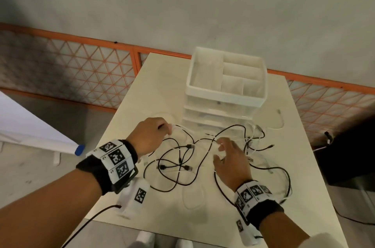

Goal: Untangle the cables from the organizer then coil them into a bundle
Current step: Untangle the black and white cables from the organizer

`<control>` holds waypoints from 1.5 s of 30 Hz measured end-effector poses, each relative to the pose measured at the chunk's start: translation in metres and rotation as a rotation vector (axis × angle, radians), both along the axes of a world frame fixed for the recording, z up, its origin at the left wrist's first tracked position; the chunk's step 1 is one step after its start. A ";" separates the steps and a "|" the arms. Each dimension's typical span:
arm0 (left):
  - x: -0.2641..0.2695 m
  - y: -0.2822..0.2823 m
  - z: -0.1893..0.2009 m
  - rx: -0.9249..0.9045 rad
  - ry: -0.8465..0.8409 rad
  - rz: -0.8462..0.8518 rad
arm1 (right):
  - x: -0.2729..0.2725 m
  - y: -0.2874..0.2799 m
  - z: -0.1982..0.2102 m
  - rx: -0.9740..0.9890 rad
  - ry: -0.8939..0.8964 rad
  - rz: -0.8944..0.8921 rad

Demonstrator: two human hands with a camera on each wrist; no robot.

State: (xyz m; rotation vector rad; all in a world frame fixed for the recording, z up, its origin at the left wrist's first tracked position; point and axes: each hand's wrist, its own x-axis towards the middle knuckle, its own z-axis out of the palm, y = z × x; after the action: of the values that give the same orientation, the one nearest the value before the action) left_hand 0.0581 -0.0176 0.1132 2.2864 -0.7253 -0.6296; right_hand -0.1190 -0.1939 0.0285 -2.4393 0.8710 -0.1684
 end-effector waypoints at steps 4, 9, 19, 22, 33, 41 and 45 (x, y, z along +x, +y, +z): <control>-0.003 -0.002 0.003 -0.067 0.133 -0.048 | 0.015 0.041 -0.030 0.098 0.288 0.339; -0.005 0.001 -0.003 -0.118 0.266 -0.032 | 0.030 0.064 -0.047 -0.022 0.451 0.400; 0.005 0.002 -0.006 -0.218 0.308 -0.021 | 0.045 0.043 0.039 0.070 -0.062 0.360; 0.007 -0.004 -0.003 -0.314 0.336 -0.018 | 0.050 0.029 0.085 0.063 -0.288 0.298; 0.014 -0.010 0.000 -0.476 0.616 -0.037 | 0.037 -0.011 0.131 0.098 -0.795 -0.213; 0.030 -0.010 0.044 -0.693 0.440 0.007 | 0.005 -0.059 0.064 0.050 -0.024 -0.303; 0.041 -0.006 0.042 -0.568 0.281 0.038 | -0.009 -0.094 0.054 0.129 0.031 -0.497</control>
State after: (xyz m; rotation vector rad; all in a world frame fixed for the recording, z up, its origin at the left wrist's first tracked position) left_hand 0.0988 -0.0237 0.1554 1.6488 -0.6237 -0.6160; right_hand -0.1277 -0.2877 0.0827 -2.0713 1.4423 -0.2448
